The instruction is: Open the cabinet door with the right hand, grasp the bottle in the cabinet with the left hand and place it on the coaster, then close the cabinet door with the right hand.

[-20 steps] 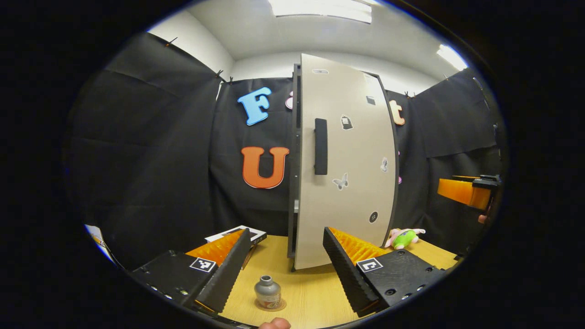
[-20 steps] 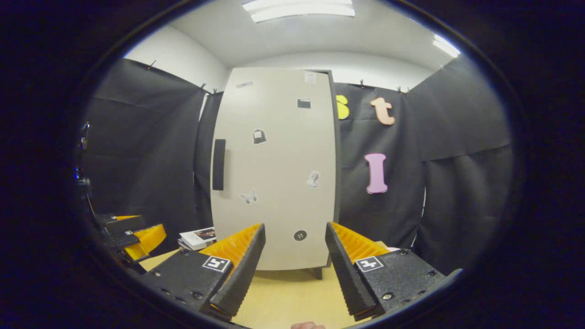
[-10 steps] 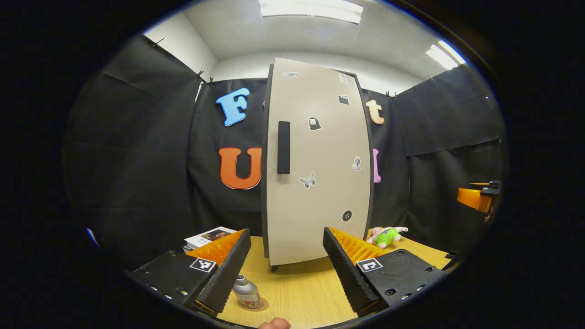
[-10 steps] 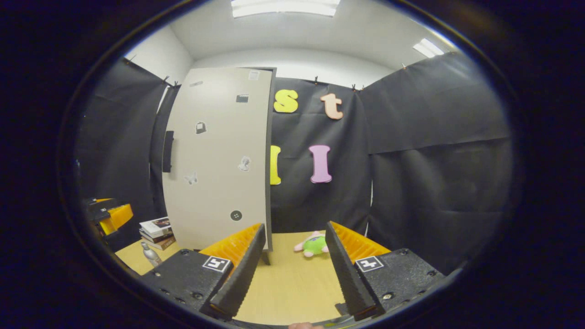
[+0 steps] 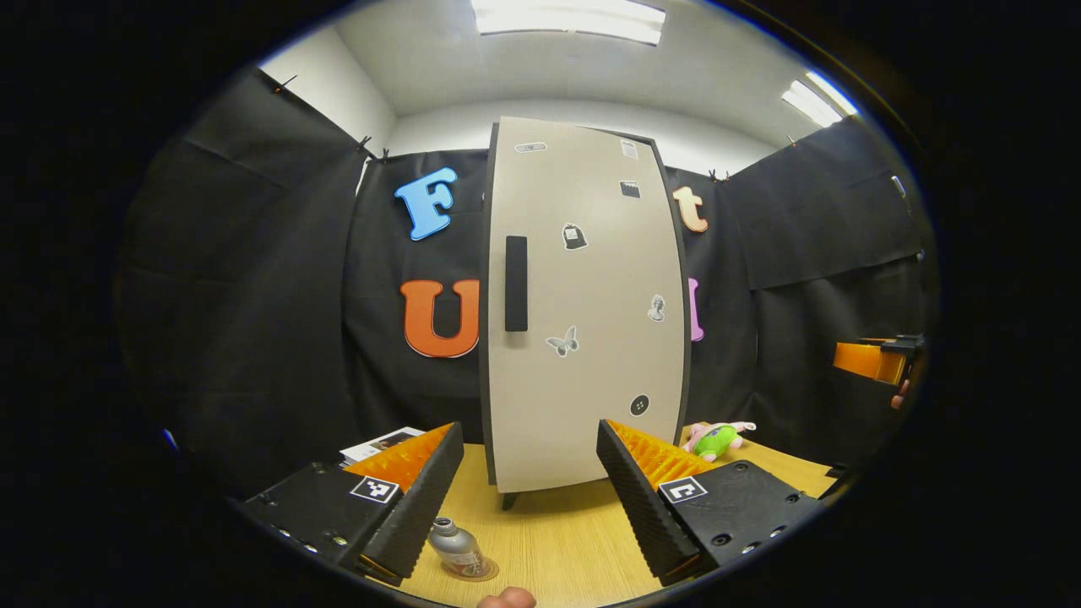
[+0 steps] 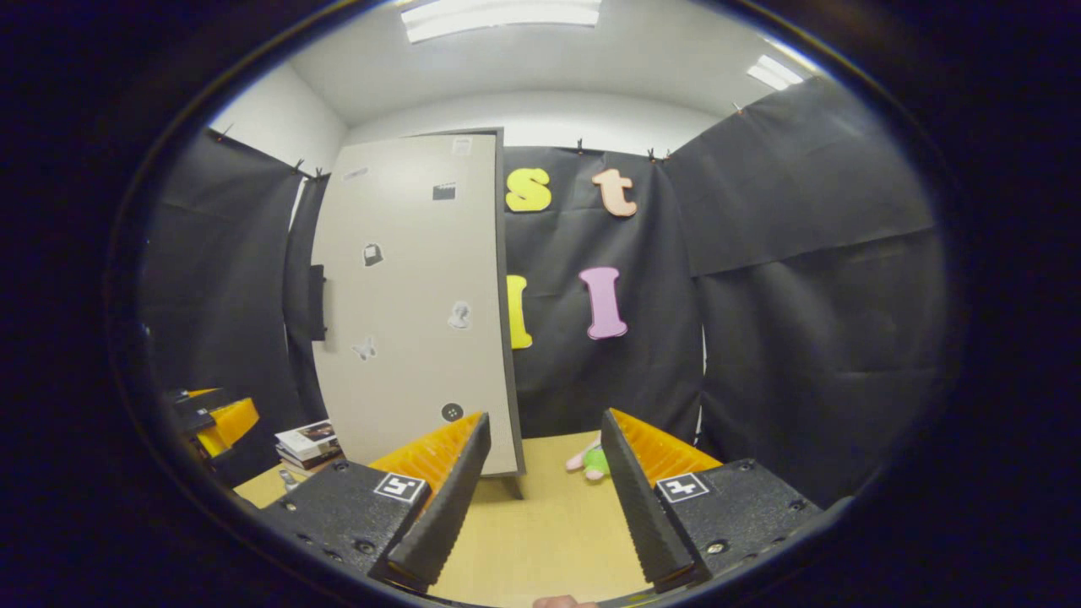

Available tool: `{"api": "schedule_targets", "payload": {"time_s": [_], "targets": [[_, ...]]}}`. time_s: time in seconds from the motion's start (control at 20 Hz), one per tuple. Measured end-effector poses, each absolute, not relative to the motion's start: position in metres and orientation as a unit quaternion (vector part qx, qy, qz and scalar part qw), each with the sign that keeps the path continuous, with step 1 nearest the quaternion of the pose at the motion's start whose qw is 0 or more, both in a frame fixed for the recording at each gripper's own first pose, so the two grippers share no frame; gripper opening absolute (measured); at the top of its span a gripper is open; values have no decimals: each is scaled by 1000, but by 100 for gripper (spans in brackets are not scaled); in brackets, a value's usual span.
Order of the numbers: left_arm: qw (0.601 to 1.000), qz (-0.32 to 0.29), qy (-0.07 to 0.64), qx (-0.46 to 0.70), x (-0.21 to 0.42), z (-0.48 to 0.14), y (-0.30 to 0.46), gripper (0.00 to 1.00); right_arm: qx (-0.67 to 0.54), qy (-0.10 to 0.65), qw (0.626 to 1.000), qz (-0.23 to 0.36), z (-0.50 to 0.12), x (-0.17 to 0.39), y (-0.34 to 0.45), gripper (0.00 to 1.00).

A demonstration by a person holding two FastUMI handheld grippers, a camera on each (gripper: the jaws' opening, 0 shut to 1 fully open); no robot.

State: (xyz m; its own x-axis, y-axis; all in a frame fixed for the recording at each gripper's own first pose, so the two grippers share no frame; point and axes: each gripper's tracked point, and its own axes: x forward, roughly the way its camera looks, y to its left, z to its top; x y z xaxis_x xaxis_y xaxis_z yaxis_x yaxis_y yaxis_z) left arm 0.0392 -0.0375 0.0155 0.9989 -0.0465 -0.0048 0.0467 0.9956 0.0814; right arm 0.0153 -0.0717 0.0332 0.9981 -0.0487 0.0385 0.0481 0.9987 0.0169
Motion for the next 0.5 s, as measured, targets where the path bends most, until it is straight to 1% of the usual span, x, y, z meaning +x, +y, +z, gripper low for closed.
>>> {"api": "schedule_targets", "payload": {"time_s": [0.5], "targets": [[999,-28,-5,32,40,16,-40,96,1,-15,1000,-10,31,19,-60,85]]}}
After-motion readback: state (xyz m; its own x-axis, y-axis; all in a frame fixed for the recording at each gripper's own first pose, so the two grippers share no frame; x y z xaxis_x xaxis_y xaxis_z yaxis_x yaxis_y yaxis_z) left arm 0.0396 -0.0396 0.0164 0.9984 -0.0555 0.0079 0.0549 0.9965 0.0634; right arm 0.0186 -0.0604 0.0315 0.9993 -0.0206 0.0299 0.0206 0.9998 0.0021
